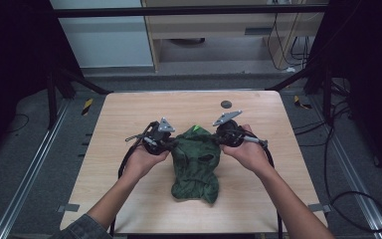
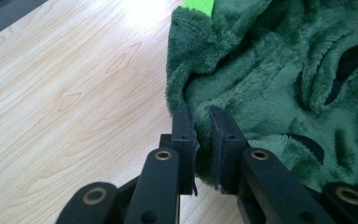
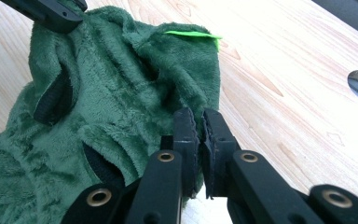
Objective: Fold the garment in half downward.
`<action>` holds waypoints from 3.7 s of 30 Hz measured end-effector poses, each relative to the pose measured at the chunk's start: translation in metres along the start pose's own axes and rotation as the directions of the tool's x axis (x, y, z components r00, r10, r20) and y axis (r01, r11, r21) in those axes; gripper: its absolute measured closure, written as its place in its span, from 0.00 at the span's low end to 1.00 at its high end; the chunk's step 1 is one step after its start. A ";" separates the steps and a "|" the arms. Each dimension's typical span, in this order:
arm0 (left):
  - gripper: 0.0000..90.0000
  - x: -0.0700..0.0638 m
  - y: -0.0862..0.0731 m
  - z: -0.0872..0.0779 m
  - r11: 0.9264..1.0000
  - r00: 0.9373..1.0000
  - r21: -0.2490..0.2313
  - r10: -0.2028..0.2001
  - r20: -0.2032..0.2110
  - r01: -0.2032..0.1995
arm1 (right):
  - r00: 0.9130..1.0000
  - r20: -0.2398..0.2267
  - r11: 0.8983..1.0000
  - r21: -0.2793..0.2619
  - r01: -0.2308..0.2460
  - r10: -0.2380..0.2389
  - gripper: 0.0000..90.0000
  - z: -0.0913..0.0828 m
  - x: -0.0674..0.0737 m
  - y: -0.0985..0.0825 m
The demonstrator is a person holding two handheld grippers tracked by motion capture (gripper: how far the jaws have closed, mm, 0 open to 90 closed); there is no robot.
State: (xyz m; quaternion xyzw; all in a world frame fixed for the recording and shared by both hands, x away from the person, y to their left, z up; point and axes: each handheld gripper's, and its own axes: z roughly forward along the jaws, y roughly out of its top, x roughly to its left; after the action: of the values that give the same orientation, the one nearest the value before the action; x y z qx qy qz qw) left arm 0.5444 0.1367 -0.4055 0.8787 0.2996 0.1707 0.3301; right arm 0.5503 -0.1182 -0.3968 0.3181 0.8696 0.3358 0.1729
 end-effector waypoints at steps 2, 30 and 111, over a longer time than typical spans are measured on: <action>0.90 0.000 0.001 0.000 1.000 1.000 -0.004 -0.002 -0.002 0.002 | 1.000 0.002 1.000 -0.002 0.001 -0.001 0.95 0.001 0.000 0.001; 0.90 0.005 0.013 -0.002 1.000 0.999 -0.015 0.009 -0.033 -0.010 | 0.999 0.034 1.000 -0.027 0.007 -0.006 0.95 -0.001 -0.007 0.011; 0.88 -0.029 -0.043 0.005 0.994 1.000 -0.108 0.024 -0.013 -0.025 | 0.998 -0.012 0.992 -0.113 0.062 -0.063 0.95 -0.004 0.052 -0.047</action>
State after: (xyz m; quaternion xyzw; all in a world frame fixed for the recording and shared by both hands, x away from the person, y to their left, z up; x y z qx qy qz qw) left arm 0.5066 0.1416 -0.4418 0.8621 0.2811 0.1958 0.3735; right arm 0.4892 -0.1119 -0.4307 0.2780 0.8601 0.3811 0.1943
